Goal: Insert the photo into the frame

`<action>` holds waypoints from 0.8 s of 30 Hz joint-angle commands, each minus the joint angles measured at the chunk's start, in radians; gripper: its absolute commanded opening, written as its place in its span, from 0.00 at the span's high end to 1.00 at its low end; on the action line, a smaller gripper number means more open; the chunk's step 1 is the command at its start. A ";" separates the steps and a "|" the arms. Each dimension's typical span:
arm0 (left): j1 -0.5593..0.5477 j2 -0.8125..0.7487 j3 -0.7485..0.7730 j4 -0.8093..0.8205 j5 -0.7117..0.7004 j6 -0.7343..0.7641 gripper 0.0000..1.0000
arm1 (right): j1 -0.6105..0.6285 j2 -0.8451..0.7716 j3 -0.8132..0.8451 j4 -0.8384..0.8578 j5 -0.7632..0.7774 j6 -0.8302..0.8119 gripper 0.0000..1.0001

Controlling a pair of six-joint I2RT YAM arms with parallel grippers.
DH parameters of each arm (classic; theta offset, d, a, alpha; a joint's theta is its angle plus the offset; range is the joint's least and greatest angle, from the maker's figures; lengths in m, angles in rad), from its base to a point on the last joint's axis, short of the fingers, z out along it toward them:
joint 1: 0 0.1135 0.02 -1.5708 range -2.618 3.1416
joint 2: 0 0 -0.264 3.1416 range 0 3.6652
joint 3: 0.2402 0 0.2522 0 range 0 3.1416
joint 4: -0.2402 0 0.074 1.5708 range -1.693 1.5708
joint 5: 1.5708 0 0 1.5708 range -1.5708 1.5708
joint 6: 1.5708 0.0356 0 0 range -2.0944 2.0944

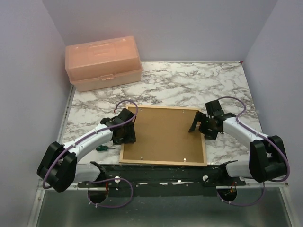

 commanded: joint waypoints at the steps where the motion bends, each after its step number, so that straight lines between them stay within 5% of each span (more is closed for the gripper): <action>1: 0.082 0.038 0.119 0.146 0.142 0.089 0.36 | 0.012 0.047 0.044 0.085 -0.166 0.019 0.01; 14: 0.118 0.134 0.275 -0.047 -0.103 0.112 0.03 | 0.013 -0.008 -0.002 0.041 -0.069 0.010 0.00; 24: 0.113 -0.139 0.227 -0.125 -0.123 0.111 0.02 | 0.016 -0.058 -0.073 0.048 -0.094 0.031 0.00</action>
